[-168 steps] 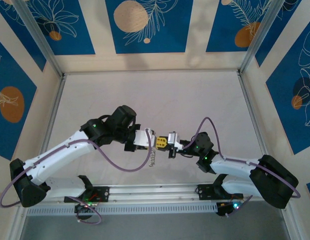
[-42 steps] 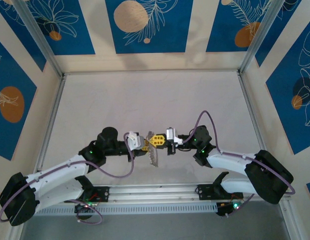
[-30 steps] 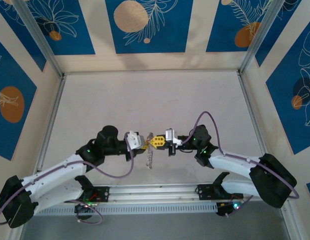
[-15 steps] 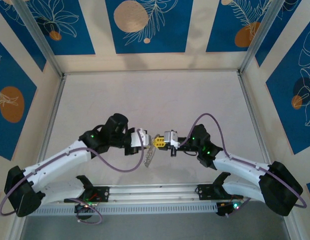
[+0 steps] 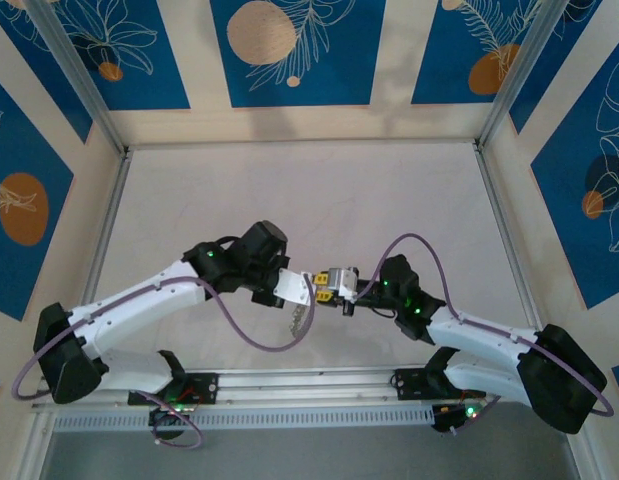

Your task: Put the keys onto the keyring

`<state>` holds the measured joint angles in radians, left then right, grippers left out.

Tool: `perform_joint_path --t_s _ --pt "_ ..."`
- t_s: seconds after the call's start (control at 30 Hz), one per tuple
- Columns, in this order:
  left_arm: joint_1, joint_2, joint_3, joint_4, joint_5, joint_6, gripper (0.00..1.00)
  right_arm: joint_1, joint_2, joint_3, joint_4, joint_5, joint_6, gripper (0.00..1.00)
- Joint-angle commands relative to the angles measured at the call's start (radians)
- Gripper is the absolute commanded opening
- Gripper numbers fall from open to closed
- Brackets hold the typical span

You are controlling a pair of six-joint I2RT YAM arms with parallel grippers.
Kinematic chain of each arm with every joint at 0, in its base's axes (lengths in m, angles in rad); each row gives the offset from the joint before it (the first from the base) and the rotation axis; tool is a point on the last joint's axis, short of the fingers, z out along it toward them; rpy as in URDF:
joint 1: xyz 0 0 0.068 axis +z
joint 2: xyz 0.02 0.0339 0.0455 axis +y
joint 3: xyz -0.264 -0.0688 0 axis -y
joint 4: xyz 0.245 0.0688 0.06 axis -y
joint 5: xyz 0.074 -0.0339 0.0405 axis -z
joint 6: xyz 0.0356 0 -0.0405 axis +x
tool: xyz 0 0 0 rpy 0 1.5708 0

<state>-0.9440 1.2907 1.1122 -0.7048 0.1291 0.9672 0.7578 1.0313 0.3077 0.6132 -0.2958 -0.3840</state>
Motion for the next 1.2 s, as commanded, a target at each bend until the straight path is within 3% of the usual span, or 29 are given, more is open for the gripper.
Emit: perform_joint_path --t_s 0.0,0.17,0.23,0.33,0.4,0.73,1.17 --pt "-0.024 0.038 0.070 -0.052 -0.102 0.099 0.00 -0.016 -0.024 -0.047 0.086 0.060 0.016 0.31" --pt "-0.026 0.071 0.076 0.016 -0.098 0.134 0.00 -0.066 -0.146 -0.096 0.044 0.181 0.033 0.51" --pt "-0.026 0.103 0.104 0.006 -0.110 0.148 0.00 -0.121 -0.214 -0.129 0.043 0.198 0.063 0.55" --pt "-0.026 0.143 0.131 0.008 -0.124 0.165 0.00 -0.205 -0.319 -0.164 0.017 0.209 0.108 0.71" --pt "-0.026 0.168 0.147 0.006 -0.121 0.171 0.00 -0.254 -0.384 -0.175 -0.023 0.210 0.128 0.76" --pt "0.003 0.343 0.203 0.090 -0.088 0.188 0.00 -0.436 -0.497 -0.248 -0.018 0.253 0.230 0.79" --pt "0.109 0.386 0.200 0.077 -0.107 0.214 0.00 -0.508 -0.499 -0.284 -0.014 0.227 0.263 0.79"
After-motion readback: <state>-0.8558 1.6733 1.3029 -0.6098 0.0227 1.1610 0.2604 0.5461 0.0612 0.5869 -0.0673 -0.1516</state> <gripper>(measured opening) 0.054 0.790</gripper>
